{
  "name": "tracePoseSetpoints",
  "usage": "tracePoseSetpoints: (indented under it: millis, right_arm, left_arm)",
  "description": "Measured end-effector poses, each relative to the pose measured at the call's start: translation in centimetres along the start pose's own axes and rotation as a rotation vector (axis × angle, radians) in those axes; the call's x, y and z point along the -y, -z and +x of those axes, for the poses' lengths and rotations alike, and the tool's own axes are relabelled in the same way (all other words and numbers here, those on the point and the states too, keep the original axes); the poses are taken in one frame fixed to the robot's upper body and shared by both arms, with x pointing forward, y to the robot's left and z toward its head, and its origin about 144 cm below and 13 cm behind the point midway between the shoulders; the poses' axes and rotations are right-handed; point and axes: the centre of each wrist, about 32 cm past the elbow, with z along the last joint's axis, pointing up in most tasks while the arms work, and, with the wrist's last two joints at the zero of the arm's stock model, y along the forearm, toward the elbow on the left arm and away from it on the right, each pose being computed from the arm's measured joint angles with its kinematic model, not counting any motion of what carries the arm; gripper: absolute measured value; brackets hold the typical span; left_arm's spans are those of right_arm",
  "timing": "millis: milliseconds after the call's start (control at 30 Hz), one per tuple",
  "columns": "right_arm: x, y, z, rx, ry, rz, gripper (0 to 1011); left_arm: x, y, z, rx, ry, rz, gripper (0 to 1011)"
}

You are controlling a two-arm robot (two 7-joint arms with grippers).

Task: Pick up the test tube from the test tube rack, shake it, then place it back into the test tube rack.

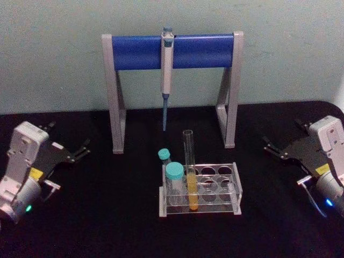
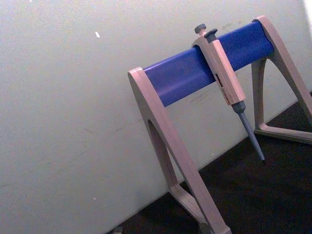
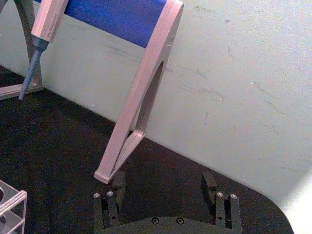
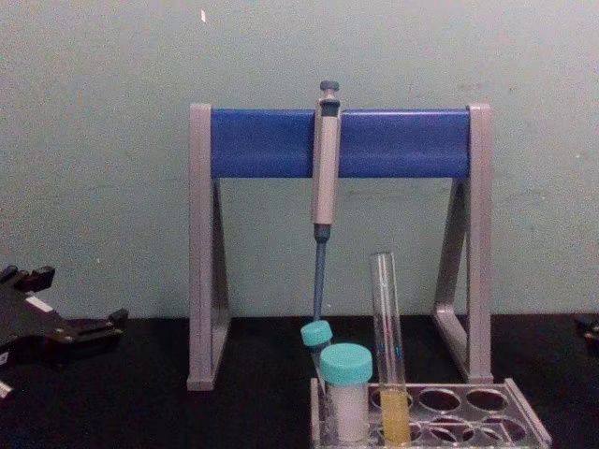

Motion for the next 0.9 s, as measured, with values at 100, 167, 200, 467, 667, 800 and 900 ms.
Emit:
tracePoseSetpoints:
  millis: [100,167,200,467,667,800,900]
  right_arm:
    - [0.00,0.00,0.00,0.000,0.000,0.000,1000]
    - [0.00,0.00,0.00,0.000,0.000,0.000,1000]
    - [0.00,0.00,0.00,0.000,0.000,0.000,1000]
    - [0.00,0.00,0.00,0.000,0.000,0.000,1000]
    - [0.00,0.00,0.00,0.000,0.000,0.000,1000]
    - [0.00,0.00,0.00,0.000,0.000,0.000,1000]
    - [0.00,0.00,0.00,0.000,0.000,0.000,1000]
  left_arm:
    - [0.00,0.00,0.00,0.000,0.000,0.000,1001]
    - [0.00,0.00,0.00,0.000,0.000,0.000,1001]
    - [0.00,0.00,0.00,0.000,0.000,0.000,1001]
    - [0.00,0.00,0.00,0.000,0.000,0.000,1001]
    - [0.00,0.00,0.00,0.000,0.000,0.000,1001]
    - [0.00,0.00,0.00,0.000,0.000,0.000,1001]
    - [0.00,0.00,0.00,0.000,0.000,0.000,1001]
